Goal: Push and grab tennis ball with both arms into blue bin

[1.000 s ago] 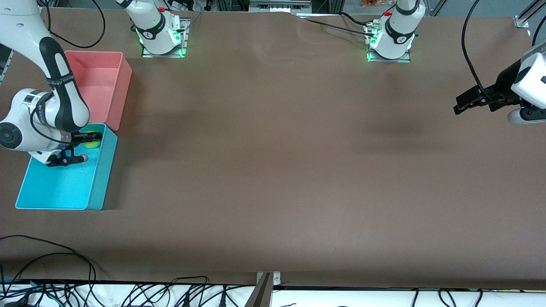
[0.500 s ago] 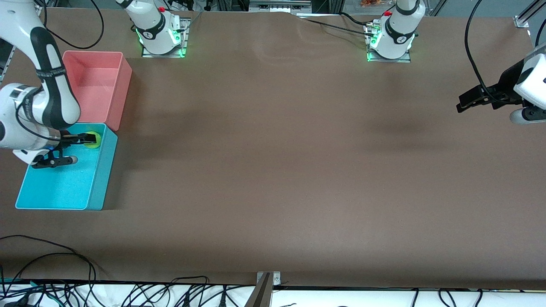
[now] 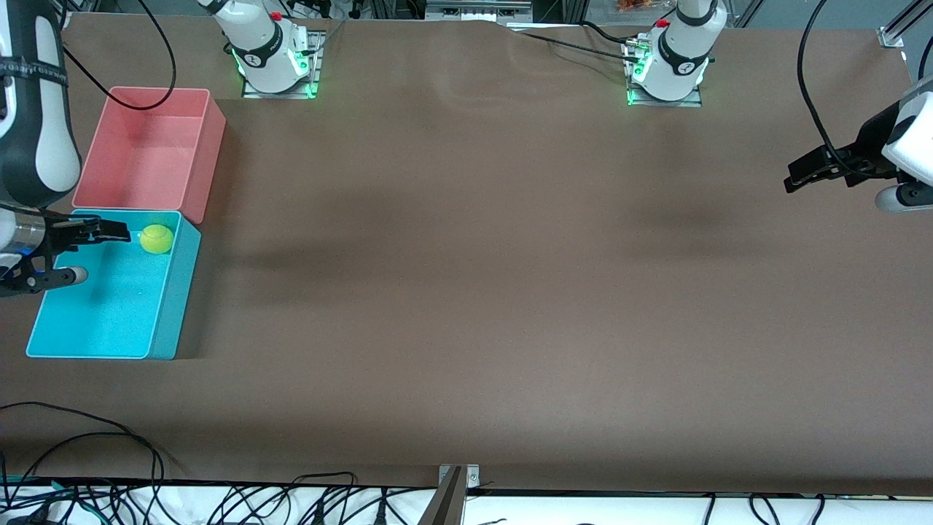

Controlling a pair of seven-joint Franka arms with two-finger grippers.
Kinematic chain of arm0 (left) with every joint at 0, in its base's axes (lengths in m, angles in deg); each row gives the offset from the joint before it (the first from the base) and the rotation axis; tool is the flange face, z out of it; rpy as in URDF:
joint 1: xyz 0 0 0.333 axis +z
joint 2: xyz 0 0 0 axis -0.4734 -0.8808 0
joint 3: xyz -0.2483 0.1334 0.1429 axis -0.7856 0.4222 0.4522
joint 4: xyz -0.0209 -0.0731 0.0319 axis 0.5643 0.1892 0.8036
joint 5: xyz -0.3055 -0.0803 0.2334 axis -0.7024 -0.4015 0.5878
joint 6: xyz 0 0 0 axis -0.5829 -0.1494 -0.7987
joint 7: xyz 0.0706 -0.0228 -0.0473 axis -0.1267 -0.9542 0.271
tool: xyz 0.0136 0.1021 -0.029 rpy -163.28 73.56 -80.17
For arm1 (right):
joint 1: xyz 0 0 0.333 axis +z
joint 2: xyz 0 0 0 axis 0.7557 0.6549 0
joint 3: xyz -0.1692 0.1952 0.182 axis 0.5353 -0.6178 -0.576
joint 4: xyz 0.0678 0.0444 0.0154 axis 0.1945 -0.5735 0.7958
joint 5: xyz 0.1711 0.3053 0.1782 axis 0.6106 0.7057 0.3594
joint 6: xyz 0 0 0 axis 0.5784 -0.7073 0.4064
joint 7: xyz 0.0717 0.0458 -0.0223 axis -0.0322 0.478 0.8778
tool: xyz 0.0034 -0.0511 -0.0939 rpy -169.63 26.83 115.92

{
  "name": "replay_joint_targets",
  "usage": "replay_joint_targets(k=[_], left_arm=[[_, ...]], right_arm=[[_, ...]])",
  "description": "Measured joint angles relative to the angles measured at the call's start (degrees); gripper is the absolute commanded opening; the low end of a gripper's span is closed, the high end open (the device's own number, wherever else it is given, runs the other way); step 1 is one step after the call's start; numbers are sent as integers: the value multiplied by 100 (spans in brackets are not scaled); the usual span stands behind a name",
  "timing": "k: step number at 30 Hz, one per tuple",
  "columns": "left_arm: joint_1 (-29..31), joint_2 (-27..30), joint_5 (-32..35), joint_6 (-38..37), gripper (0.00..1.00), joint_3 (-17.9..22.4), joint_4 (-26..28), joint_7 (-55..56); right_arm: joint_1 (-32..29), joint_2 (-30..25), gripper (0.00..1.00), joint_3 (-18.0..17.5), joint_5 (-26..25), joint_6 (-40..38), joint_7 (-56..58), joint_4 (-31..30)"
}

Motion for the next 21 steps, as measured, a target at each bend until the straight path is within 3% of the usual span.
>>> replay_joint_targets(k=[8, 16, 21], left_arm=[[-1, 0, 92, 2, 100, -3, -4, -69], [-2, 0, 96, 3, 100, -6, -4, -223], [-2, 0, 96, 3, 100, -9, -4, -291]], right_arm=[[11, -251, 100, -340, 15, -230, -34, 395], [26, -707, 100, -913, 18, -682, -1011, 489], [53, -991, 100, -1046, 19, -1000, -1320, 490]])
